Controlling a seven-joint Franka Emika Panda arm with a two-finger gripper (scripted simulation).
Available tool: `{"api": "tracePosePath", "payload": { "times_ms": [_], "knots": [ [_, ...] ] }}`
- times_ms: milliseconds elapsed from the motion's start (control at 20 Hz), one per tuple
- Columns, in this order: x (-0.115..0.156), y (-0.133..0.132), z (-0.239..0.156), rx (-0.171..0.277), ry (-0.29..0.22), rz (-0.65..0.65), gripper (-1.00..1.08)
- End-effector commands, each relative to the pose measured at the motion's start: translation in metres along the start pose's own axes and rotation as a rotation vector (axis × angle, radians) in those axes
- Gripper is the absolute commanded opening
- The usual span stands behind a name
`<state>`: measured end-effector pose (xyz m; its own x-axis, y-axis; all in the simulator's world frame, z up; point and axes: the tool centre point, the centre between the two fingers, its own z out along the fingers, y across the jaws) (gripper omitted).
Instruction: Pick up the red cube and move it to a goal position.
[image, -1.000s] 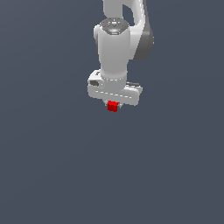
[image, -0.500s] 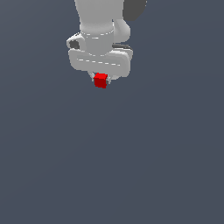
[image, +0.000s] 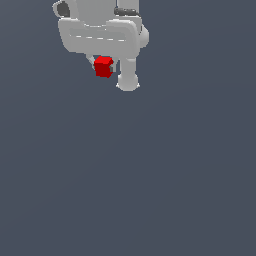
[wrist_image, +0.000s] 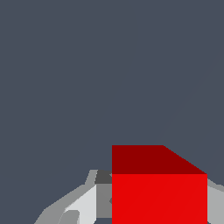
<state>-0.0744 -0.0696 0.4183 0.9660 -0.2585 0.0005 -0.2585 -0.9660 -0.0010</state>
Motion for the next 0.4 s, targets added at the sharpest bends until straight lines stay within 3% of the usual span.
{"api": "tracePosePath", "payload": {
  "times_ms": [0, 350],
  "knots": [
    [-0.0011, 0.0047, -0.0107, 0.0, -0.001, -0.001, -1.0],
    [-0.0005, 0.0087, -0.0204, -0.001, -0.001, -0.001, -1.0]
  ]
}}
